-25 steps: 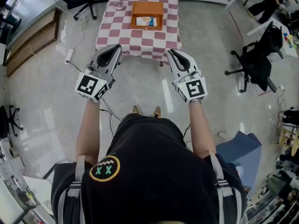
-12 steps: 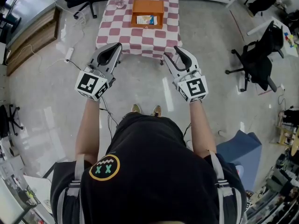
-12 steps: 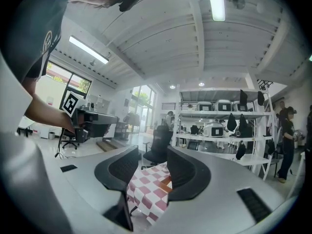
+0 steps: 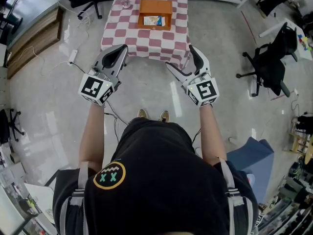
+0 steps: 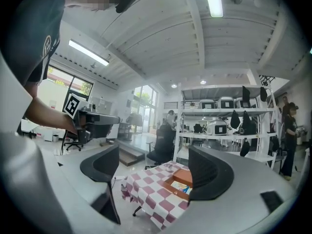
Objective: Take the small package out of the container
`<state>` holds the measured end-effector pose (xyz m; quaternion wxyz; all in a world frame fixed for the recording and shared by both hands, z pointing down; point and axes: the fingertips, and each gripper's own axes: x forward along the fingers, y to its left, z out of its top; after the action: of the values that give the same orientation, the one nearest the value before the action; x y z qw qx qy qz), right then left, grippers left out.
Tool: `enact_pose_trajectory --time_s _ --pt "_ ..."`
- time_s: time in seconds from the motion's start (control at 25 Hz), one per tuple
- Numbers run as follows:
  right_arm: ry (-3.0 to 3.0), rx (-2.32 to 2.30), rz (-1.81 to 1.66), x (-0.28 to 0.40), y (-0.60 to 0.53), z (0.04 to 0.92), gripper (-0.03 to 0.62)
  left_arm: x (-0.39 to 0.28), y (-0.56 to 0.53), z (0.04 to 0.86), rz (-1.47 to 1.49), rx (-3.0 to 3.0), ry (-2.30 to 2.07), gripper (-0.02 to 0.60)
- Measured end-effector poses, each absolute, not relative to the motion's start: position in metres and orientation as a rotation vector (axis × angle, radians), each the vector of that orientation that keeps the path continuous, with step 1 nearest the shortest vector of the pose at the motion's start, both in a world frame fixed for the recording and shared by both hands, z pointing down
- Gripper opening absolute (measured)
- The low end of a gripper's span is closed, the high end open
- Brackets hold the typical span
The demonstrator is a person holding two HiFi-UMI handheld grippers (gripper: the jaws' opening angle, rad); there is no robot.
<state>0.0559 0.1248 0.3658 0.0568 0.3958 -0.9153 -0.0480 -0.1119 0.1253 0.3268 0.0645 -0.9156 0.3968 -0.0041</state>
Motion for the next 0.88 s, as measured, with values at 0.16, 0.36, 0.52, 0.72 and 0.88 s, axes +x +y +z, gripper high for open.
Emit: enact_pose_trajectory --time_s 0.16,0.36,0.52,0.72,0.88 --pt "-2.776 1.173 -0.154 0.052 0.126 0.369 0.509 -0.112 0.125 0.328 -0.011 -2.765 1.2 0.017" --pt "-2.764 1.178 -0.142 0.051 0.124 0.373 0.594 -0.11 0.125 0.329 -0.007 -2.766 1.2 0.017" --pt "-2.746 1.158 -0.145 0.051 0.123 0.378 0.595 -0.109 0.124 0.329 -0.01 -2.765 1.201 0.017" --pt "-2.743 1.146 -0.165 0.052 0.121 0.379 0.595 -0.105 0.122 0.327 -0.014 -2.761 1.203 0.017" --pt "-2.749 1.137 -0.173 0.057 0.121 0.377 0.595 -0.098 0.124 0.324 -0.025 -2.749 1.208 0.017"
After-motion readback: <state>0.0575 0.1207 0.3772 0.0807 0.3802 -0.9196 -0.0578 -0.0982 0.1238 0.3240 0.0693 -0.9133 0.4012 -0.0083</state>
